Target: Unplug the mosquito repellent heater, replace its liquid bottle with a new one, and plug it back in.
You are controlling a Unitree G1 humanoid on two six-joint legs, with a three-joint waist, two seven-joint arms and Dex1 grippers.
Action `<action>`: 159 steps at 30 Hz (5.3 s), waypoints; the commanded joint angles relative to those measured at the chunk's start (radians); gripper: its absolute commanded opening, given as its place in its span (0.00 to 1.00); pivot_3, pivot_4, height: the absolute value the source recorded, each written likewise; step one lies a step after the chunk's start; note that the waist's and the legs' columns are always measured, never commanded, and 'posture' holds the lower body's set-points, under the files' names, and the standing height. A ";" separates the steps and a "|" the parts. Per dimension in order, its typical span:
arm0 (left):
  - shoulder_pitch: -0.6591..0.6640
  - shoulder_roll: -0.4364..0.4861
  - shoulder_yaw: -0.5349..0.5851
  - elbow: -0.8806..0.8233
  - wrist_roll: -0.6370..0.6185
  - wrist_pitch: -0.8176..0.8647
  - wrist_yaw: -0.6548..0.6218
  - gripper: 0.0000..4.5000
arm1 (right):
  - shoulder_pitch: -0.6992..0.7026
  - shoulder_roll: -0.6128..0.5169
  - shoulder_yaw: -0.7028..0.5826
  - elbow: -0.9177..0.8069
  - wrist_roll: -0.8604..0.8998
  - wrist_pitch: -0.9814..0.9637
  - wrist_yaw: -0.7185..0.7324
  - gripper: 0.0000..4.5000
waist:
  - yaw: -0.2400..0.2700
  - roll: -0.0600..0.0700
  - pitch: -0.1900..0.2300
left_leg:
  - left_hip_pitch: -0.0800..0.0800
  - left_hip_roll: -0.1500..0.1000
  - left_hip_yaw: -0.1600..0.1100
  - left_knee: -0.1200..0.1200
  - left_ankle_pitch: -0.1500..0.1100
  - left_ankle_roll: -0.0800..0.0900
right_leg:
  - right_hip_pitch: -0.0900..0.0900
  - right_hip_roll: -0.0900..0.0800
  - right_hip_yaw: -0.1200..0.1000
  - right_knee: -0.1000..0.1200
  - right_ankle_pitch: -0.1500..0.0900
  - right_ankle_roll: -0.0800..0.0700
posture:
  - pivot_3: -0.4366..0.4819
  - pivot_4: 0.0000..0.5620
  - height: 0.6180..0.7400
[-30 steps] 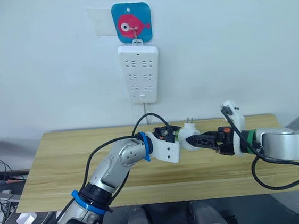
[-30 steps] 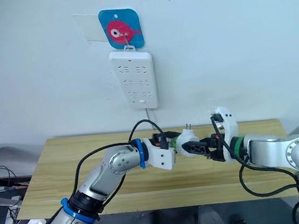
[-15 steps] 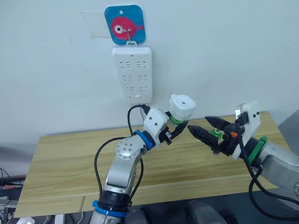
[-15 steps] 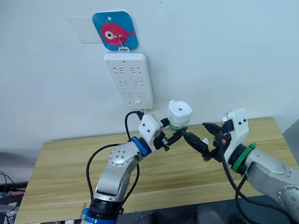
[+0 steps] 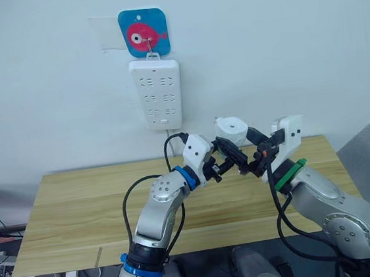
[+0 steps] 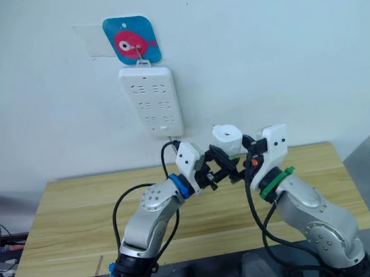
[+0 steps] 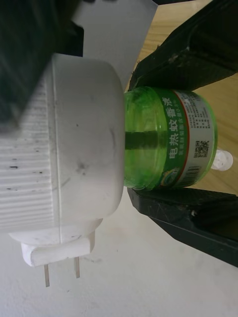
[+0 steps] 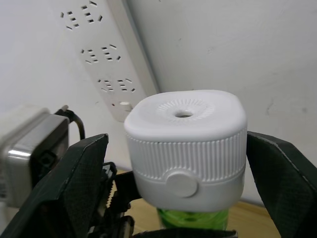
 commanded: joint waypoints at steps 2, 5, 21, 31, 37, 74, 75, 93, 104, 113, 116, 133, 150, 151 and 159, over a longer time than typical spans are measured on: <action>-0.001 -0.001 -0.004 -0.059 -0.028 -0.002 0.010 0.51 | -0.017 0.034 0.003 -0.013 -0.036 -0.010 0.025 0.99 | 0.000 0.000 0.000 | 0.000 0.000 0.000 0.000 0.000 0.000 | 0.000 0.000 0.000 0.000 0.000 0.000 | 0.23 0.29 1.00; -0.002 0.000 -0.004 -0.058 -0.030 0.002 0.011 0.51 | -0.016 0.061 -0.003 -0.012 -0.037 -0.002 0.031 0.91 | -0.001 0.000 0.000 | 0.000 0.000 0.000 0.000 0.000 0.000 | 0.000 0.000 0.000 0.000 0.000 0.000 | 0.23 0.29 1.00; 0.063 0.088 0.072 -0.160 -0.174 0.051 -0.050 0.99 | -0.025 0.074 -0.049 -0.010 -0.088 -0.009 0.090 0.67 | -0.004 0.001 -0.001 | 0.000 0.000 0.000 0.000 0.000 0.000 | 0.000 0.000 0.000 0.000 0.000 0.000 | 0.26 0.26 1.00; 0.113 0.368 0.416 -0.277 -0.414 0.210 -0.068 1.00 | -0.037 0.095 -0.050 0.010 -0.114 -0.030 0.156 0.67 | -0.005 0.000 -0.009 | 0.000 0.000 -0.001 0.000 0.000 0.000 | -0.001 0.000 -0.001 0.004 0.000 0.000 | 0.35 0.22 1.00; 0.020 0.557 0.563 -0.113 -0.428 0.186 -0.133 1.00 | -0.055 0.107 -0.054 0.032 -0.111 -0.032 0.197 0.67 | 0.018 -0.006 -0.018 | 0.001 0.000 -0.001 0.000 0.000 0.000 | -0.002 0.000 -0.002 0.005 0.000 0.000 | 0.38 0.20 1.00; -0.693 0.497 0.246 0.864 -0.177 -0.076 -0.815 1.00 | -0.070 0.150 -0.043 -0.002 -0.123 0.006 0.156 0.67 | 0.032 -0.012 -0.023 | 0.000 0.000 -0.001 0.002 0.002 0.002 | -0.007 0.001 -0.004 0.016 -0.001 0.000 | 0.28 0.22 1.00; -0.689 0.495 0.249 0.853 -0.181 -0.060 -0.817 1.00 | -0.071 0.152 -0.041 0.000 -0.125 0.005 0.156 0.67 | 0.029 -0.012 -0.023 | -0.001 0.000 -0.001 0.002 0.002 0.001 | -0.008 0.001 -0.004 0.015 -0.001 0.000 | 0.28 0.23 1.00; -0.683 0.499 0.319 0.802 -0.230 0.125 -0.761 0.29 | -0.204 0.193 0.027 0.060 -0.129 0.107 0.157 0.67 | 0.007 -0.012 -0.023 | -0.001 0.001 -0.002 0.002 0.003 0.001 | -0.008 0.001 -0.003 0.016 -0.001 0.001 | 0.29 0.24 1.00; -0.660 0.495 0.316 0.756 -0.231 0.168 -0.763 0.29 | -0.246 0.218 0.046 0.097 -0.182 0.156 0.127 0.67 | 0.008 -0.012 -0.023 | -0.001 0.001 -0.002 0.002 0.004 -0.002 | -0.008 0.001 -0.003 0.016 -0.001 0.001 | 0.29 0.24 1.00; -0.665 0.494 0.319 0.758 -0.230 0.164 -0.757 0.29 | -0.257 0.242 0.044 0.109 -0.212 0.157 0.125 0.67 | 0.008 -0.012 -0.023 | -0.001 0.000 -0.002 0.002 0.004 -0.002 | -0.008 0.001 -0.003 0.016 -0.001 0.001 | 0.29 0.24 1.00; -0.665 0.494 0.319 0.758 -0.229 0.163 -0.755 0.29 | -0.262 0.249 0.043 0.111 -0.219 0.159 0.130 0.67 | 0.008 -0.012 -0.023 | -0.001 0.001 -0.002 0.002 0.004 -0.002 | -0.008 0.001 -0.003 0.016 -0.001 0.001 | 0.29 0.24 1.00; -0.649 0.487 0.329 0.726 -0.245 0.178 -0.739 0.29 | -0.290 0.245 0.071 0.140 -0.294 0.189 0.112 0.67 | 0.009 -0.012 -0.023 | -0.001 0.001 -0.002 0.002 0.004 -0.002 | -0.008 0.001 -0.003 0.017 -0.001 0.001 | 0.31 0.23 1.00; -0.579 0.427 0.373 0.585 -0.301 0.259 -0.638 0.29 | -0.335 0.328 0.190 0.312 -0.524 0.048 0.094 0.67 | 0.002 -0.012 -0.023 | 0.002 0.000 -0.001 0.002 0.007 0.001 | -0.008 0.002 -0.002 0.023 0.001 -0.001 | 0.32 0.27 1.00; -0.576 0.427 0.374 0.579 -0.301 0.262 -0.635 0.29 | -0.340 0.336 0.195 0.322 -0.535 0.043 0.093 0.67 | 0.001 -0.012 -0.023 | 0.002 0.000 -0.001 0.002 0.007 0.001 | -0.008 0.002 -0.002 0.024 0.001 -0.002 | 0.33 0.27 1.00; -0.575 0.423 0.389 0.568 -0.307 0.274 -0.615 0.29 | -0.357 0.389 0.236 0.395 -0.587 -0.004 0.136 0.67 | -0.009 -0.012 -0.023 | 0.005 0.000 -0.001 0.002 0.010 0.000 | -0.008 0.003 0.000 0.028 0.002 -0.001 | 0.33 0.28 1.00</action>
